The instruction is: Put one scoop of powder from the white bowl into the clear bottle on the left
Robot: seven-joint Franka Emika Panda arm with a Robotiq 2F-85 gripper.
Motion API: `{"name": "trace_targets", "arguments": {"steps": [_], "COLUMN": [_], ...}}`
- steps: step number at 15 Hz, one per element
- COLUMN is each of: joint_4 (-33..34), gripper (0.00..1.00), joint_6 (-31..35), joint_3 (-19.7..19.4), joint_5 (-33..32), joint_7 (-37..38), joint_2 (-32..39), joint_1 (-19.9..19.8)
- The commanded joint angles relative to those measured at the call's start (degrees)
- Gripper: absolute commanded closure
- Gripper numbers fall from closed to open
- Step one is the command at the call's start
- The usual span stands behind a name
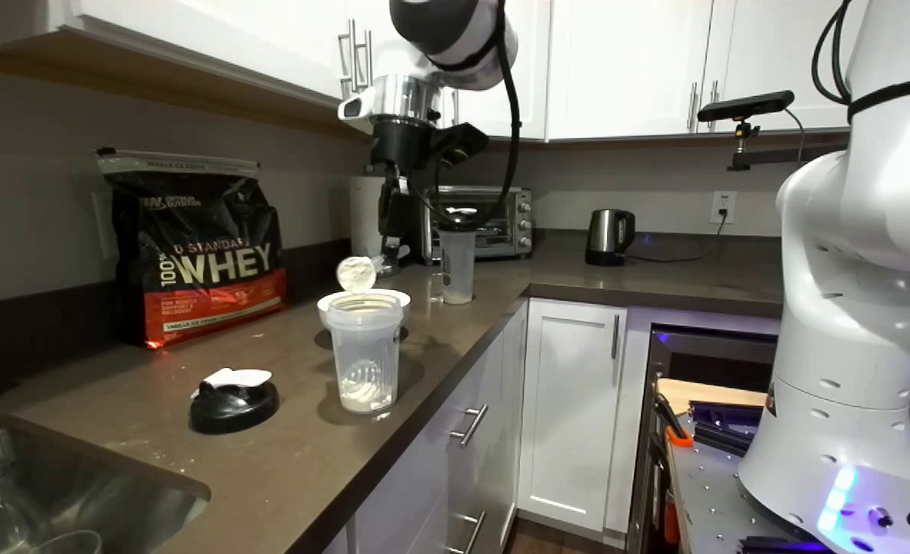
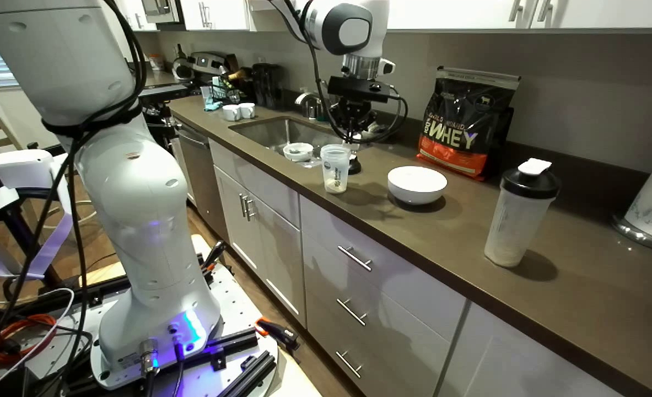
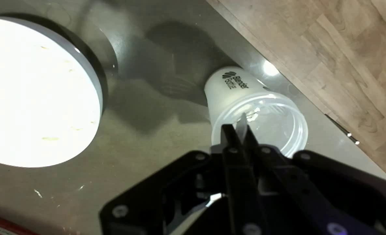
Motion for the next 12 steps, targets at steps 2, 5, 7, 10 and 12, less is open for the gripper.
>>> {"name": "trace_targets", "arguments": {"steps": [2,5,7,10,12], "joint_4": [-2.38,-2.96,-3.28,-3.68,-4.1], "gripper": [0.99,0.99,0.99,0.99,0.99], "joint_6": [4.12,4.71,4.81,4.81,4.79], "joint_3": [0.33,0.42,0.48,0.53,0.57], "joint_5": [-1.53,-1.32,-1.31,-1.34,-1.4], "joint_7": [0.68,0.52,0.49,0.44,0.44], "joint_2": [-1.55,-1.8,-1.95,-2.27,-2.63], "joint_1": [0.46,0.59,0.72,1.0,1.11]}}
